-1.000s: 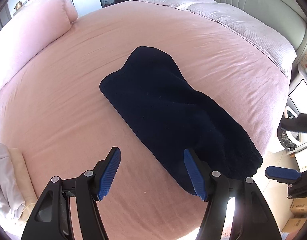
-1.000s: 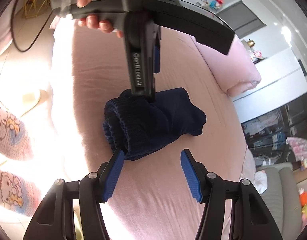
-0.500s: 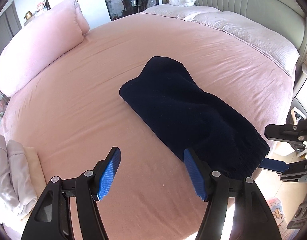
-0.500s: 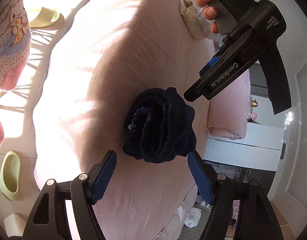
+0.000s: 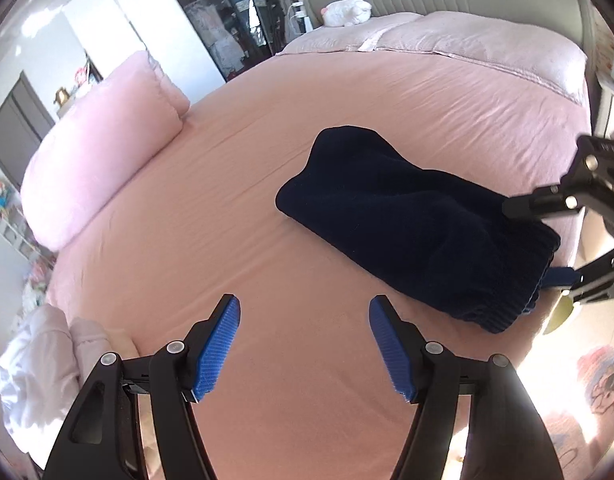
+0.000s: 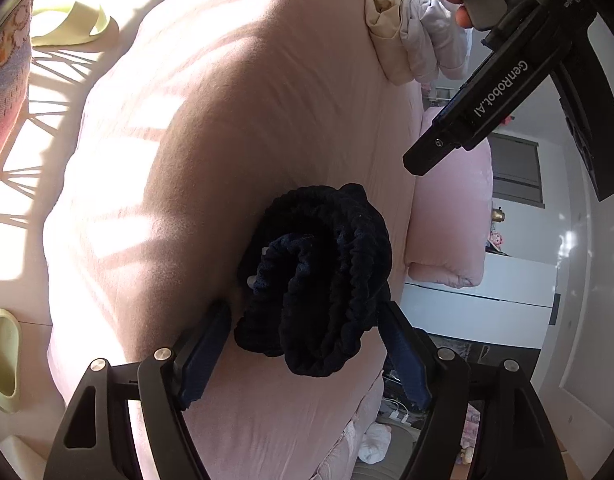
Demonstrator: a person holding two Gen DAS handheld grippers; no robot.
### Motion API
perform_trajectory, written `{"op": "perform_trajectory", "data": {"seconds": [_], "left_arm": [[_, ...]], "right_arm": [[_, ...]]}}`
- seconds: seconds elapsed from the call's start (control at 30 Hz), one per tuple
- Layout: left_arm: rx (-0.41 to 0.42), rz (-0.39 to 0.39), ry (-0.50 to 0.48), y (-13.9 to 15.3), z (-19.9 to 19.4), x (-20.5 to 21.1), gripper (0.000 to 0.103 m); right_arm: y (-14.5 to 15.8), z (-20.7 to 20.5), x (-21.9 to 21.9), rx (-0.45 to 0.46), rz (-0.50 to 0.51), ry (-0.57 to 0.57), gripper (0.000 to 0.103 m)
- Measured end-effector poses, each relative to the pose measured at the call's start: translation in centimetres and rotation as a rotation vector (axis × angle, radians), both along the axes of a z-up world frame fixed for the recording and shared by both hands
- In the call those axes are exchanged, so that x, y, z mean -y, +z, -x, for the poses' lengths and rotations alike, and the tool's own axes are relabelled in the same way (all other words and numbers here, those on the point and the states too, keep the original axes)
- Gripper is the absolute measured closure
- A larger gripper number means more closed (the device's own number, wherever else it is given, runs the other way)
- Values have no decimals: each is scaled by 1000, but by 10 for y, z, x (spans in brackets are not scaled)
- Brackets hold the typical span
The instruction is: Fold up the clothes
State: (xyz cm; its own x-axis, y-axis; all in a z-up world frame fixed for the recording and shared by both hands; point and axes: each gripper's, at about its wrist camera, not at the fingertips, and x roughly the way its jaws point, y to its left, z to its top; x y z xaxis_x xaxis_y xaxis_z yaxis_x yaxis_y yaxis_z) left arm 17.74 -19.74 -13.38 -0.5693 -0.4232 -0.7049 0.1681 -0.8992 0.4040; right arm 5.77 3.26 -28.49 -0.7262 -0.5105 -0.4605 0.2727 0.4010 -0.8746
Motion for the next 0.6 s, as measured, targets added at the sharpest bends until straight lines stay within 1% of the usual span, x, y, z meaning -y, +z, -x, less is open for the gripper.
{"op": "perform_trajectory", "data": {"seconds": [0.1,0.27,0.33,0.4,0.47,0.57,0.6], "left_arm": [[5,159,-111,-4,-5,-21,38],[35,327,-295,-21,-12,-53,37],[31,406,-354,-30,-17,-64,35],[27,485,-413,-39,-22,-75,24],[23,564,-473,-48,-27,-86,20],[17,681,-560,-62,-33,-103,20],[15,704,-577,-66,-34,-105,20]], "right_arm": [[2,9,5,26,24,-25,26],[3,30,14,29,37,-53,26],[3,36,18,59,42,-69,26],[1,39,20,74,51,-75,27],[-1,44,19,62,50,-43,27],[-2,45,21,51,36,-18,27],[-3,44,22,49,33,-12,27]]}}
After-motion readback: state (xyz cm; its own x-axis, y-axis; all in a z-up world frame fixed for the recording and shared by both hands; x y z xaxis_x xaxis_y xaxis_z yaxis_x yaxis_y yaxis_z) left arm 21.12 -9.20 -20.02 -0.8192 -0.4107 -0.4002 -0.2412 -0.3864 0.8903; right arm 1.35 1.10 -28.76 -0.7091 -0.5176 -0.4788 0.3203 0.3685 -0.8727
